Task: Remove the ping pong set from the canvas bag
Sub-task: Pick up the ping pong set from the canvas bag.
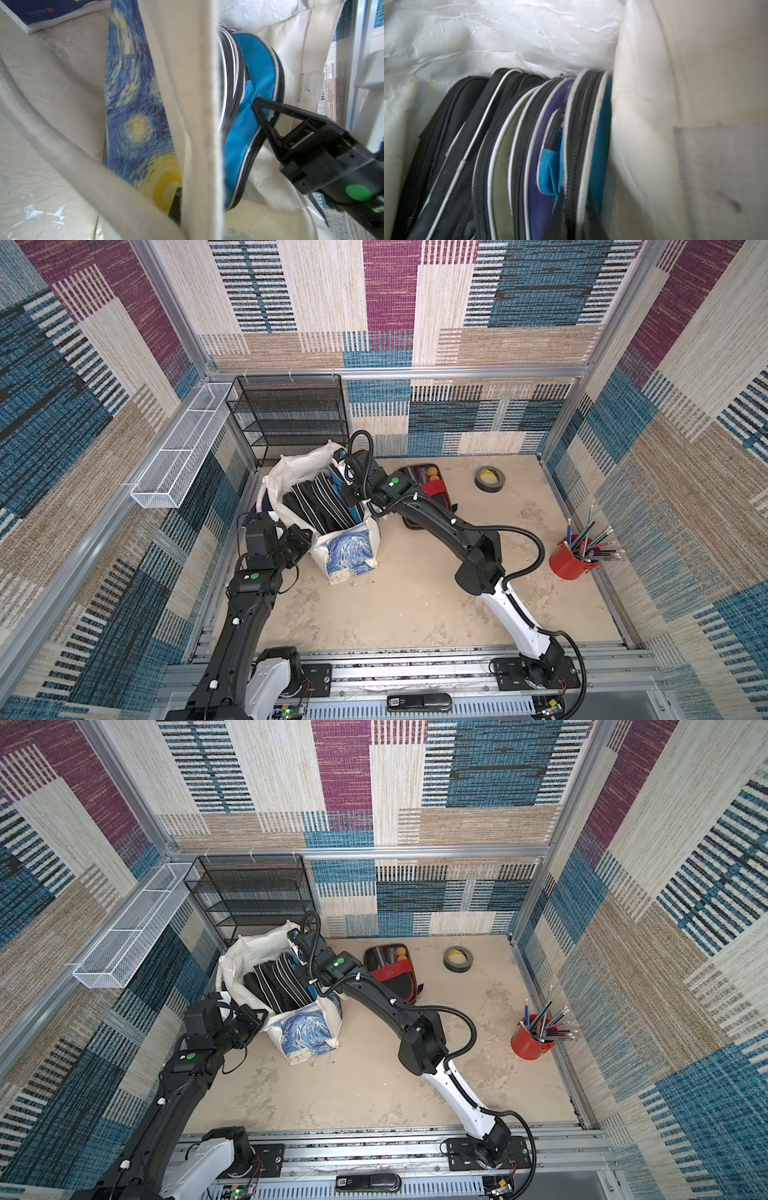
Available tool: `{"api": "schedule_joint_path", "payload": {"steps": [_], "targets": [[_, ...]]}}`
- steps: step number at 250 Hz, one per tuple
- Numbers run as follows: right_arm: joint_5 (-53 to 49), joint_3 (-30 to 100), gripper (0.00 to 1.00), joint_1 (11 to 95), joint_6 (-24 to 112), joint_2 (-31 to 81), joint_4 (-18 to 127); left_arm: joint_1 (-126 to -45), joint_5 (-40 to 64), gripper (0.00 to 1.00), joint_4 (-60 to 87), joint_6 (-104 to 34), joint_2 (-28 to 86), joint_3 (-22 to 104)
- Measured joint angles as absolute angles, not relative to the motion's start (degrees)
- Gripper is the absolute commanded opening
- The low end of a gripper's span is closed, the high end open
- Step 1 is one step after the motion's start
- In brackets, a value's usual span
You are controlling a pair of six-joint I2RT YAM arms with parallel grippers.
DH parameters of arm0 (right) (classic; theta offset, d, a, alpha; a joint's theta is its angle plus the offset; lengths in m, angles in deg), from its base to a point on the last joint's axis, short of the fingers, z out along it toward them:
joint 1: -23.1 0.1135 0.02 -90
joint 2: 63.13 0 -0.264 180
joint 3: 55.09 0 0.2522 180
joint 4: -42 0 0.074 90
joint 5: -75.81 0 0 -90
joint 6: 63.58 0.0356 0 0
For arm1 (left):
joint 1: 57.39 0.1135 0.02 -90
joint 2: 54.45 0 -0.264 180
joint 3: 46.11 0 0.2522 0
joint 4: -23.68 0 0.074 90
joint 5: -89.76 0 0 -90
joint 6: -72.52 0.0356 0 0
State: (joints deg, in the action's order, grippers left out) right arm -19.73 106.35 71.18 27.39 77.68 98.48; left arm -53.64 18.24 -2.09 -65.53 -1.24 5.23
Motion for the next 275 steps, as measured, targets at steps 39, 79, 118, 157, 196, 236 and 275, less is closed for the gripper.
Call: {"api": "schedule_joint_path", "payload": {"steps": [39,79,118,157,196,236,275], "targets": [[-18.86,107.31,0.00,71.35,27.39,77.27,98.85,-53.64,18.41,0.00,-0.80,-65.55,-1.20,4.51],[-17.94,108.51,0.00,71.35,27.44,76.98,99.05,-53.64,18.59,0.00,0.14,-65.53,-0.72,4.18],[-17.09,108.51,0.00,71.35,27.44,76.33,99.05,-53.62,19.22,0.00,1.65,-65.55,0.22,3.44],[-16.19,108.51,0.00,71.35,27.46,75.43,98.98,-53.62,19.44,0.00,2.54,-65.55,0.66,3.31],[-15.63,108.51,0.00,71.35,27.48,73.73,98.63,-53.62,19.39,0.00,2.76,-65.55,0.75,3.35],[-14.58,108.51,0.00,71.35,27.87,71.26,98.28,-53.62,19.39,0.00,3.11,-65.53,1.21,3.44],[-13.68,108.51,0.00,71.35,27.87,67.47,97.96,-53.62,19.37,0.00,3.46,-65.53,1.69,3.44]]}}
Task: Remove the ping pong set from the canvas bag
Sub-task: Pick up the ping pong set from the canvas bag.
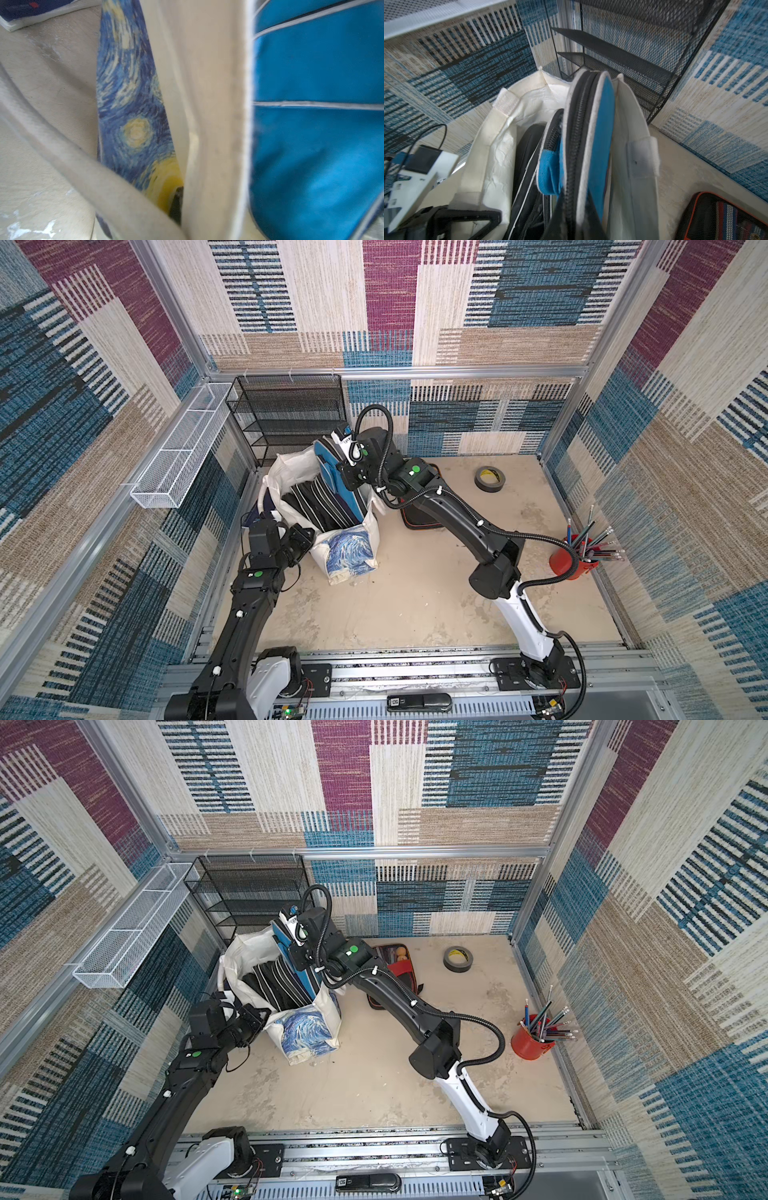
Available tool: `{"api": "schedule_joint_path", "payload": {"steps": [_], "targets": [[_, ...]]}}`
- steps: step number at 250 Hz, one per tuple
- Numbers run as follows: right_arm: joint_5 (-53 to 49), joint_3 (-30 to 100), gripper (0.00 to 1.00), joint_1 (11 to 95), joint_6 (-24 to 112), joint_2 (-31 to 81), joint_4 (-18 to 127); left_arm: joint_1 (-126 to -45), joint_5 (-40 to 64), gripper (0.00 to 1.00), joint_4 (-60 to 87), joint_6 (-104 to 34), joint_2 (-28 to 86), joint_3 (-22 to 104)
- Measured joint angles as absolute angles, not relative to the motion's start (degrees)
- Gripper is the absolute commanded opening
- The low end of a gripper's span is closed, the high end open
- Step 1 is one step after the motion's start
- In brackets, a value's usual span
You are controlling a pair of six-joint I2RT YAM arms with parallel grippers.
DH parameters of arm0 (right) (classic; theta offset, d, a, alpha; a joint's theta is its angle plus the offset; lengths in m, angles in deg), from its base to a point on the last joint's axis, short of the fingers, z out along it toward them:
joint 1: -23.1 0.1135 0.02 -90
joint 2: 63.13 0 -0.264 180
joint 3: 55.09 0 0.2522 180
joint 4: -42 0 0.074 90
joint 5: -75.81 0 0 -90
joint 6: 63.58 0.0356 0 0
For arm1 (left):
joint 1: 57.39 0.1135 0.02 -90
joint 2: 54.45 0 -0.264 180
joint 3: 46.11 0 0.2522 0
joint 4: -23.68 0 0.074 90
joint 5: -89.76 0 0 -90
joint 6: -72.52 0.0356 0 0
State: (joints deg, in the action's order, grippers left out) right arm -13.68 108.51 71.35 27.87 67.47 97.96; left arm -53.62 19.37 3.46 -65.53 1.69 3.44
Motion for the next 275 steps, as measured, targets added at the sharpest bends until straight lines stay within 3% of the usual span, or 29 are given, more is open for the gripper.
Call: {"api": "schedule_joint_path", "payload": {"steps": [126,228,275], "targets": [[-12.06,101.89,0.00,68.42,28.11,46.58,93.10,-53.56,17.97,0.00,2.17,-64.83,2.61,5.34],[-5.29,65.43,0.00,51.20,35.72,25.77,81.72,-52.86,17.91,0.00,-0.15,-63.37,2.32,6.89],[2.41,51.16,0.00,39.86,42.28,23.15,73.15,-52.66,17.93,0.00,-1.44,-62.93,2.76,8.01]]}}
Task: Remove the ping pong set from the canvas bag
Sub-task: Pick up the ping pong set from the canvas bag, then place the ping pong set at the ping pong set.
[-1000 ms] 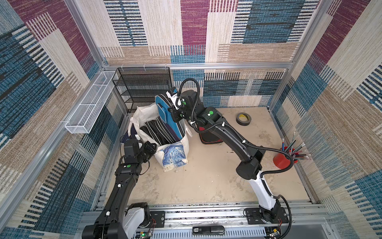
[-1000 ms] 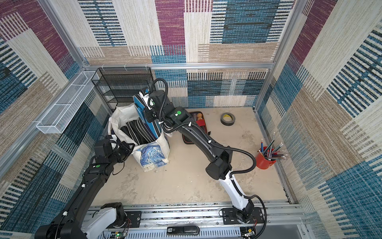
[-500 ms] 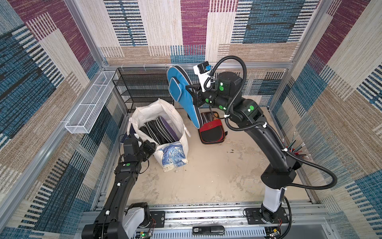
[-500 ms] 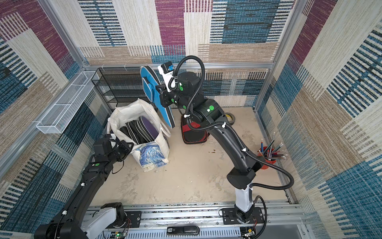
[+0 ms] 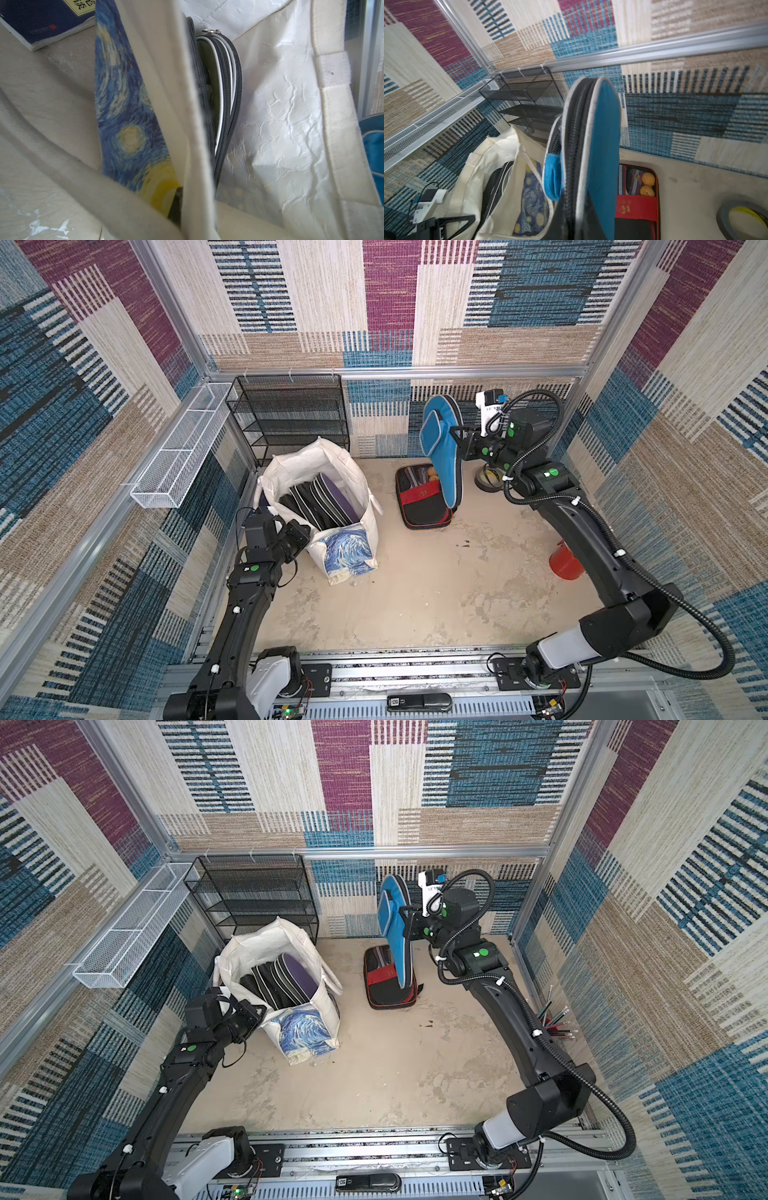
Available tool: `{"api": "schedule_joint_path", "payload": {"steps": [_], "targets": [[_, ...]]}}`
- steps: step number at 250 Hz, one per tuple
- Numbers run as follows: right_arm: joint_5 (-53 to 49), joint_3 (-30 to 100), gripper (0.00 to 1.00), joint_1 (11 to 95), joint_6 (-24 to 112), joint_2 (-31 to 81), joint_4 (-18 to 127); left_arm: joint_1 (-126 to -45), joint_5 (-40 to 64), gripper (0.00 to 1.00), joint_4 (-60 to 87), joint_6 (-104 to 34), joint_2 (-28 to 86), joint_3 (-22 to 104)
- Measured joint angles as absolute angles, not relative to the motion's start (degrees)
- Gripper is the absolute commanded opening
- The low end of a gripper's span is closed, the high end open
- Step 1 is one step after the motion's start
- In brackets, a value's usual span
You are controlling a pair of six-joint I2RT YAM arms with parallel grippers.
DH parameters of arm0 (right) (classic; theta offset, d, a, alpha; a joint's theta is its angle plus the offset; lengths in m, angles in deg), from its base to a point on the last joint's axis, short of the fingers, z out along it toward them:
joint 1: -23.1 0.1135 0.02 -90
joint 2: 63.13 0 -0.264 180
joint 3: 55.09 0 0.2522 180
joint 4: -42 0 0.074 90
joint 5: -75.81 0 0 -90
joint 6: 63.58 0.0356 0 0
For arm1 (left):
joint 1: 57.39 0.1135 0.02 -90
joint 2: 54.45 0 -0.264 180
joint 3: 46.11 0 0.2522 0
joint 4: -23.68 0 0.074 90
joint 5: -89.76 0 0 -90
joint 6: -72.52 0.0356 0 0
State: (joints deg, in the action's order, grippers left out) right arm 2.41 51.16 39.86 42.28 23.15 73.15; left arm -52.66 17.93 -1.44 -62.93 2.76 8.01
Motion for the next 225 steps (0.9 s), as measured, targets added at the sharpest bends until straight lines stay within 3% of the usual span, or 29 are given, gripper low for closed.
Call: {"api": "schedule_joint_path", "payload": {"steps": [122,173,225], "targets": [[31.37,35.46,0.00,25.67,66.32,35.94,40.28,-52.64,17.91,0.00,-1.44,-62.71,2.93,8.14],[38.30,31.81,0.00,25.76,77.64,42.84,25.67,-52.64,17.91,0.00,-1.41,-62.71,3.41,8.14],[39.67,30.28,0.00,25.74,80.61,46.06,17.06,-52.64,17.73,0.00,-1.37,-62.62,3.70,8.14]]}}
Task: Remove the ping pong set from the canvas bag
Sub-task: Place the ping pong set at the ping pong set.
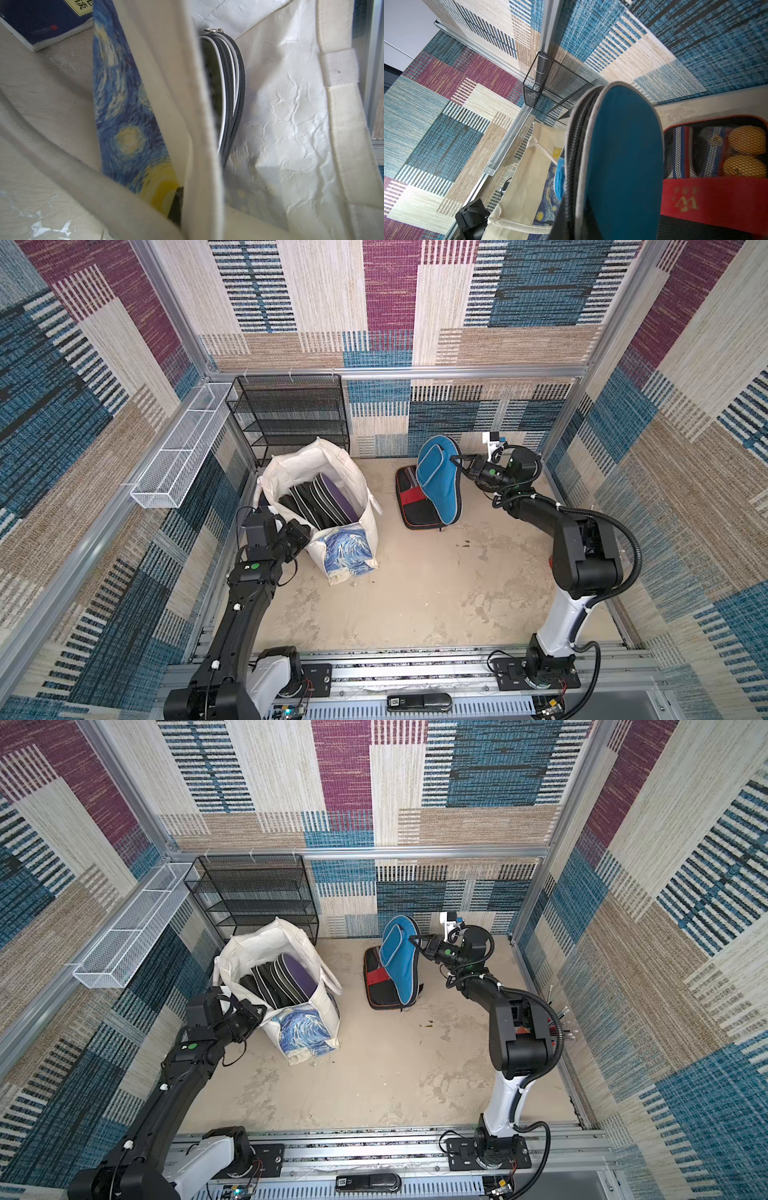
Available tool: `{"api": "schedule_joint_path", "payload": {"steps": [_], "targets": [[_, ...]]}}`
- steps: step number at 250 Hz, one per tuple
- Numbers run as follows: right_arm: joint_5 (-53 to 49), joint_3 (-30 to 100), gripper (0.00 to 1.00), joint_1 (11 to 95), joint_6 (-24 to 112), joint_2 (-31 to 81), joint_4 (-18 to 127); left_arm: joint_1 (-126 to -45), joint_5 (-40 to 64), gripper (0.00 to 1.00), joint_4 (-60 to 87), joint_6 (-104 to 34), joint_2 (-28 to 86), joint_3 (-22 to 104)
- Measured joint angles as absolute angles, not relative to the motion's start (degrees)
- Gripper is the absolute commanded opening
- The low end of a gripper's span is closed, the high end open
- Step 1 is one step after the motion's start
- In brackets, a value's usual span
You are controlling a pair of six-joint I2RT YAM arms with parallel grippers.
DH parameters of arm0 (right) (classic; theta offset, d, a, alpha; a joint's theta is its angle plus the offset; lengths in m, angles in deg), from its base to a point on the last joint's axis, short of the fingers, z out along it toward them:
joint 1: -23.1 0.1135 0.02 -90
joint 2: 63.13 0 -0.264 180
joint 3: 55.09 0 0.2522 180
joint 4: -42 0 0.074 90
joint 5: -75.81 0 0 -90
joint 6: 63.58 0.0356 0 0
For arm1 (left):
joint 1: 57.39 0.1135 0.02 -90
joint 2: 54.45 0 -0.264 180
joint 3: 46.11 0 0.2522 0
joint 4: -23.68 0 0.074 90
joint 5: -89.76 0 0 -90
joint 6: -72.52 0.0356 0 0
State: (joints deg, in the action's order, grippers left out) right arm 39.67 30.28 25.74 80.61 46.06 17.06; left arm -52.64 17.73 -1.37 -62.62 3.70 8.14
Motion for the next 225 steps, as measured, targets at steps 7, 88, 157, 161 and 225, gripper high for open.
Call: {"api": "schedule_joint_path", "payload": {"steps": [7,88,157,161,225], "targets": [[39.59,30.24,0.00,25.74,80.61,47.02,15.97,-52.64,17.73,0.00,-1.37,-62.58,3.79,8.14],[36.42,28.14,0.00,25.34,81.29,54.58,8.84,-52.64,17.65,0.00,-1.20,-62.51,3.48,8.03],[28.53,28.56,0.00,24.99,71.68,54.47,17.39,-52.64,16.84,0.00,-0.87,-62.34,3.46,7.31],[27.70,28.53,0.00,24.99,70.98,54.47,18.22,-52.64,16.82,0.00,-0.74,-62.34,3.52,7.27],[17.20,29.72,0.00,25.19,63.65,54.23,30.44,-52.64,16.71,0.00,-0.21,-62.30,4.03,7.20]]}}
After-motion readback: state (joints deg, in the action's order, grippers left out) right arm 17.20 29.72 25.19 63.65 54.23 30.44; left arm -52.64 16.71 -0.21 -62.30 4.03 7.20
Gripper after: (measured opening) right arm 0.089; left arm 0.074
